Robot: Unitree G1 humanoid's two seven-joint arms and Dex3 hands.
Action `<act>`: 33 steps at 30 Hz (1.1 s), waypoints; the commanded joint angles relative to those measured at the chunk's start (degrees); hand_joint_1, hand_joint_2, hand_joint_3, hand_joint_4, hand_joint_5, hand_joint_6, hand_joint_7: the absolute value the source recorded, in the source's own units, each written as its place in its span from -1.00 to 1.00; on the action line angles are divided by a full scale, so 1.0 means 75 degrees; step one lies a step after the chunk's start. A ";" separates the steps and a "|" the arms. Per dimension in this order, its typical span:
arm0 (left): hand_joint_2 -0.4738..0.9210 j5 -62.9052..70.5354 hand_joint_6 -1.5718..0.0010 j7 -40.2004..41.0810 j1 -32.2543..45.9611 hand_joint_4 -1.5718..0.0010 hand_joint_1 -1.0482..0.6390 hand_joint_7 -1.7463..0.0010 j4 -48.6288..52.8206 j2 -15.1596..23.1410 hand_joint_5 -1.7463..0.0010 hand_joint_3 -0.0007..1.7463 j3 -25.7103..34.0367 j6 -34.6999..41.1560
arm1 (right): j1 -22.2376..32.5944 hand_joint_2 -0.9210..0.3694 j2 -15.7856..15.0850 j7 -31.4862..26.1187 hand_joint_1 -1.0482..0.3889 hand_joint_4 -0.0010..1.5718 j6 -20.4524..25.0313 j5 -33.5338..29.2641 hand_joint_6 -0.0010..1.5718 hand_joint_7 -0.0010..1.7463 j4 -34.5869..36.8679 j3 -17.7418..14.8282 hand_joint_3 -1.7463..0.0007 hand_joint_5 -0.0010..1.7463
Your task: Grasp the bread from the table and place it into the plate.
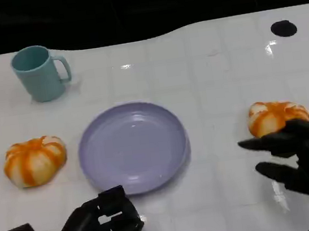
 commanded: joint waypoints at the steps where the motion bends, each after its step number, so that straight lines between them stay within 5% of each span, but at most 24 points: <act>1: 0.78 0.0035 0.03 -0.0053 0.0000 0.00 -0.47 -0.62 0.0066 0.0107 -1.00 -0.46 0.0047 -0.0133 | -0.0007 -1.00 -0.0349 0.0243 -0.13 -0.53 0.0595 -0.0222 -0.12 -0.96 -0.0499 -0.0280 0.95 -0.34; 15: 0.77 0.0020 0.03 -0.0022 0.0061 -0.01 -0.46 -0.62 0.0013 0.0089 -1.00 -0.46 0.0036 -0.0145 | -0.0078 -1.00 -0.0708 0.2181 -0.30 -0.94 0.3041 -0.0993 -0.58 -1.00 -0.1725 -0.0200 0.96 -0.52; 22: 0.77 0.0027 0.03 -0.0028 0.0066 0.00 -0.46 -0.61 0.0038 0.0059 -1.00 -0.45 0.0026 -0.0214 | -0.0740 -0.97 -0.0746 0.2842 -0.34 -1.00 0.3525 -0.1123 -0.67 -1.00 -0.1064 0.0159 0.99 -0.59; 33: 0.76 0.0053 0.02 0.0012 0.0073 0.00 -0.46 -0.62 0.0001 0.0047 -1.00 -0.44 -0.0001 -0.0172 | -0.1925 -0.89 -0.0622 0.2762 -0.31 -0.96 0.3746 -0.1185 -0.65 -0.99 0.0679 0.0809 1.00 -0.57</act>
